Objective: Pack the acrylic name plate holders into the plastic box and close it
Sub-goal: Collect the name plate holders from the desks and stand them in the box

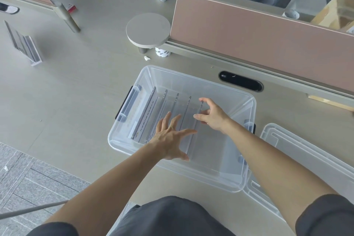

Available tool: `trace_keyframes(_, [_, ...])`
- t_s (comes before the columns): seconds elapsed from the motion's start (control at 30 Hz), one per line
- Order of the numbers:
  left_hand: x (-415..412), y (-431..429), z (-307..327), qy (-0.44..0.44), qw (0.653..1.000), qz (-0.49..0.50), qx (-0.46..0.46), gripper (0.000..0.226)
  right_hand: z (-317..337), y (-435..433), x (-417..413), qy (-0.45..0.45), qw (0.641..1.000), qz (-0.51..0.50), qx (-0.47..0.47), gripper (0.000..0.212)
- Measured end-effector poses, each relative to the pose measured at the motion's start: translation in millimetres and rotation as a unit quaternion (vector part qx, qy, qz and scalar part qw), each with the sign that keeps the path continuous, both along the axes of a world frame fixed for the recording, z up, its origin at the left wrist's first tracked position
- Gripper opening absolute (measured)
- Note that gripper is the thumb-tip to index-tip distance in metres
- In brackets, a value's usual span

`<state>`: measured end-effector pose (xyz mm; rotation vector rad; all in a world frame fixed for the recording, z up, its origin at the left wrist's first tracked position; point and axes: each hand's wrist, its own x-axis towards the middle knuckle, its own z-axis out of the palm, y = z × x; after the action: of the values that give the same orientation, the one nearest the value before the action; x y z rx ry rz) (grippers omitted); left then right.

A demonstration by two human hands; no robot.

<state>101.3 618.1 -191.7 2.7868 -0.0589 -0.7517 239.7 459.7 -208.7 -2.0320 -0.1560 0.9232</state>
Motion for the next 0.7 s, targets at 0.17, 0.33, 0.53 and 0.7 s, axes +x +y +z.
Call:
trace_keyframes(0.17, [0,-1,3,0.010,1.000,-0.001,0.003,0.093,5,0,-1,-0.036,0.998,0.033,-0.046,0.077])
trace_keyframes(0.33, [-4,1,15,0.012,0.999,0.030,-0.042,0.091,24,-5,-3,-0.160,0.982,0.022,-0.097,0.052])
trace_keyframes(0.53, [-19,25,33,-0.079,0.987,0.136,-0.044,0.062,50,5,-10,-0.226,0.970,0.056,-0.069,0.019])
trace_keyframes(0.7, [-42,60,50,-0.172,0.964,0.191,-0.071,0.037,71,37,-32,-0.227,0.967,0.105,-0.049,0.016])
